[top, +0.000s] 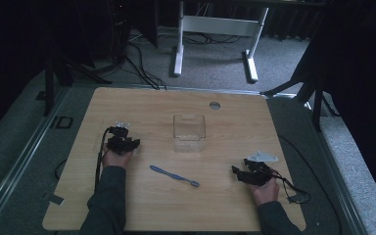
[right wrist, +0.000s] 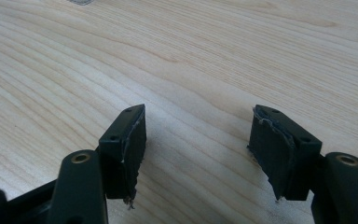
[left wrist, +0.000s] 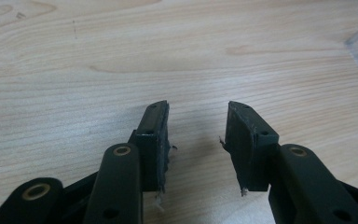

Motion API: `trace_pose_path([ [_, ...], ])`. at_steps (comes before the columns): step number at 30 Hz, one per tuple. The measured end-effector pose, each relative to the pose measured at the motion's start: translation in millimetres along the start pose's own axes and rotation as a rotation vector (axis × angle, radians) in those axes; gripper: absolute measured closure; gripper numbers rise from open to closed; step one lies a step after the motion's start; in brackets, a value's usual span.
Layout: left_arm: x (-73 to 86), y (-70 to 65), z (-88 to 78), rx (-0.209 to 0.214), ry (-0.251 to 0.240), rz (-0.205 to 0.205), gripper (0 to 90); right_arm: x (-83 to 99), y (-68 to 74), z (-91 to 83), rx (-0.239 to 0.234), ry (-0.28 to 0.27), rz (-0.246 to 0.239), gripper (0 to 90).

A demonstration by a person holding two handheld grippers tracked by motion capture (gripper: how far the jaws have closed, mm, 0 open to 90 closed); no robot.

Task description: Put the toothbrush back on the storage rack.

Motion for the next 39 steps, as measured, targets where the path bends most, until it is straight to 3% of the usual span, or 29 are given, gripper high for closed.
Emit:
trace_pose_path([
  [5,-3.3,0.0,-10.0,0.023,-0.031,0.030,58.1,0.0,0.0,0.0,0.000,0.000,0.000,35.7],
  [10,-13.5,-5.9,-25.4,0.050,-0.053,0.099,58.1,0.0,0.1,0.0,-0.001,0.001,0.000,35.5],
  [15,-21.8,-9.4,-37.8,0.071,-0.082,0.142,58.1,0.0,0.1,0.0,-0.002,0.001,0.000,35.2],
  [26,-34.3,-15.1,-58.5,0.142,-0.127,0.207,57.8,0.0,0.2,0.0,-0.002,0.001,0.000,35.1],
  [39,-43.0,-12.8,-70.3,0.185,-0.136,0.215,56.4,0.0,0.3,0.0,-0.004,0.001,-0.001,34.8],
])
Point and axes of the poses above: each handheld gripper's, and its own axes: z roughly forward along the jaws, x roughly out of its underside, y roughly to its left, the point moved 3 cm from there along z, roughly forward along the jaws, and after that the axes turned 6 degrees about -y, right-handed, at the moved point
